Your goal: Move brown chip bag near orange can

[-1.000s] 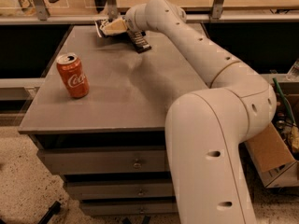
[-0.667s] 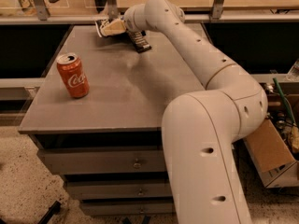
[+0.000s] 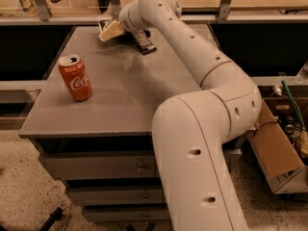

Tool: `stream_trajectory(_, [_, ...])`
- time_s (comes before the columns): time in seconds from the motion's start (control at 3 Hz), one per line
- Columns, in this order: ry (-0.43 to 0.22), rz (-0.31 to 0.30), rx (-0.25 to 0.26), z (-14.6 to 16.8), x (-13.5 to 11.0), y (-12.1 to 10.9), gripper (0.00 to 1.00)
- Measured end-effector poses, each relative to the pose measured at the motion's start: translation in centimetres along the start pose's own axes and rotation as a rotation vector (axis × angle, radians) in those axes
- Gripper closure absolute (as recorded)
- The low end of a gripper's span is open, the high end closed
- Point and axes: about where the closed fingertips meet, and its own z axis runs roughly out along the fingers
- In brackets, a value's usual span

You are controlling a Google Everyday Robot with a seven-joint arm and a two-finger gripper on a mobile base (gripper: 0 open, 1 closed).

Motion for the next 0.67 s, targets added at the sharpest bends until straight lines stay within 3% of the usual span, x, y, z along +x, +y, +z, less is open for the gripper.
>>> stream_trajectory(0.33, [0.094, -0.141, -0.017, 0.76, 0.04, 1.31, 0.18])
stream_trajectory(0.67, [0.15, -0.209, -0.016, 0.92, 0.42, 1.45, 0.41])
